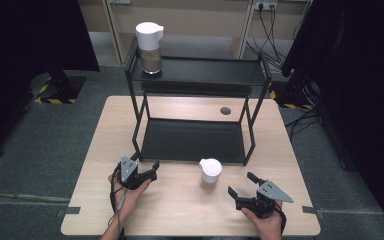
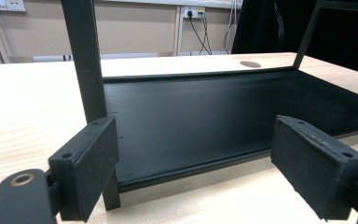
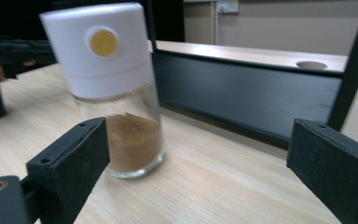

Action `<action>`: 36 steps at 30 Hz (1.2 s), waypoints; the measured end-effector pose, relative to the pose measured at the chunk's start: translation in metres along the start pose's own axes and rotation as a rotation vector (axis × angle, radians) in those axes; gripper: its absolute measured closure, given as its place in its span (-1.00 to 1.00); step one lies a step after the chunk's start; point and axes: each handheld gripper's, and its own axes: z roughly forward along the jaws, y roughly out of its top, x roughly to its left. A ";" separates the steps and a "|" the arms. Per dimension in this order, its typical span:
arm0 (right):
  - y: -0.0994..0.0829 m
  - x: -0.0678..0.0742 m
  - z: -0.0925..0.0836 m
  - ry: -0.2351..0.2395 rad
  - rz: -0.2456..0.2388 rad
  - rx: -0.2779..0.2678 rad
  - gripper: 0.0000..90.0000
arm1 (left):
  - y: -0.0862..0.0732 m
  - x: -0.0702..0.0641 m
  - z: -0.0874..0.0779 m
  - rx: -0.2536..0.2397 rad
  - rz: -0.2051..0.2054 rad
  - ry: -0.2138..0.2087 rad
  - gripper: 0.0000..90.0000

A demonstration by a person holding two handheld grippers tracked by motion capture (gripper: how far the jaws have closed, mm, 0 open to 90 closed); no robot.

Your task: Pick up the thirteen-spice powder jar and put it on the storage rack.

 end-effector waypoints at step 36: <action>0.021 0.015 0.068 0.142 -0.109 0.034 -0.53 | 0.001 -0.003 0.001 0.007 0.034 -0.006 -0.68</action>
